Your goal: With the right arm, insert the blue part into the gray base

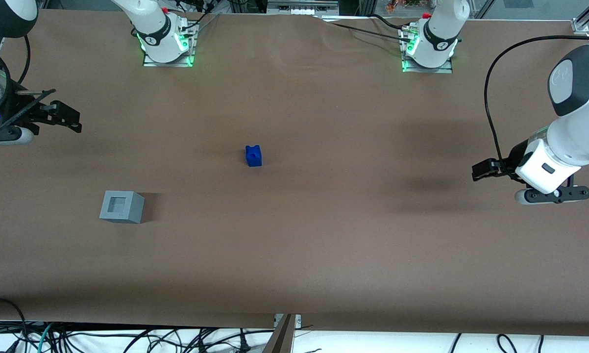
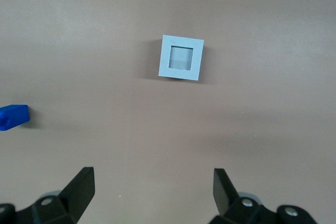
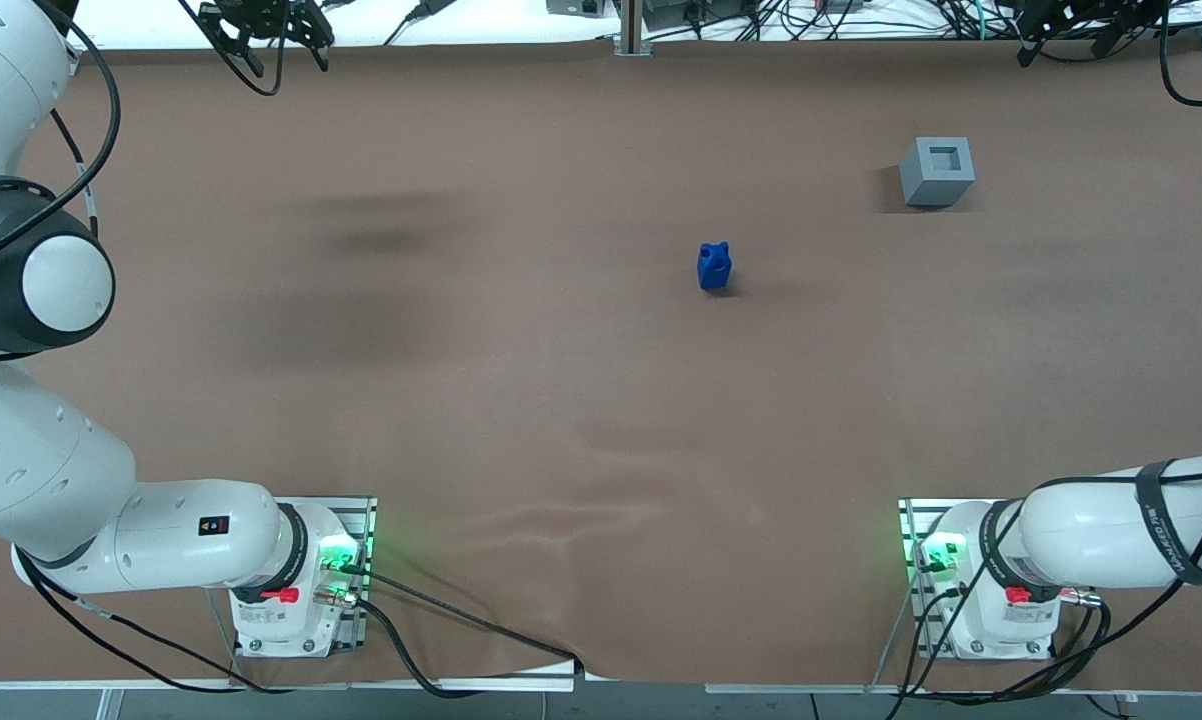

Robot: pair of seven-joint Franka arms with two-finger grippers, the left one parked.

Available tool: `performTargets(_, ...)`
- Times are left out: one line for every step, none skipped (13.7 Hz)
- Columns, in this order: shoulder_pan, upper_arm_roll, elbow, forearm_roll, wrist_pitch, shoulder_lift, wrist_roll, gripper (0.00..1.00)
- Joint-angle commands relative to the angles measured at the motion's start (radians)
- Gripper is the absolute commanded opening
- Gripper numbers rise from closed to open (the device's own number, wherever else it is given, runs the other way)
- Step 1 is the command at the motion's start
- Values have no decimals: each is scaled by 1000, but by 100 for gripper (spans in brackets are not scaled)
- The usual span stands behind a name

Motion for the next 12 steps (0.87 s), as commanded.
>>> performTargets(-6,21,-6,4,-6,-26,17,100)
performTargets(-6,21,-3,5,-10,-26,19,100)
performTargets(-6,21,-3,4,-15,-26,16,100)
performTargets(-6,21,-3,4,-16,-26,12,100)
performTargets(-6,21,-3,4,-16,-26,9,100)
performTargets(-6,21,-3,4,-15,-26,8,100)
performTargets(-6,21,-3,4,-16,-26,6,100)
performTargets(-6,21,-3,5,-16,-26,6,100)
performTargets(-6,21,-3,5,-16,-26,6,100)
performTargets(-6,21,-3,5,-16,-26,5,100)
performTargets(-6,21,-3,5,-16,-24,6,100)
performTargets(-6,20,-3,5,-16,-24,5,100)
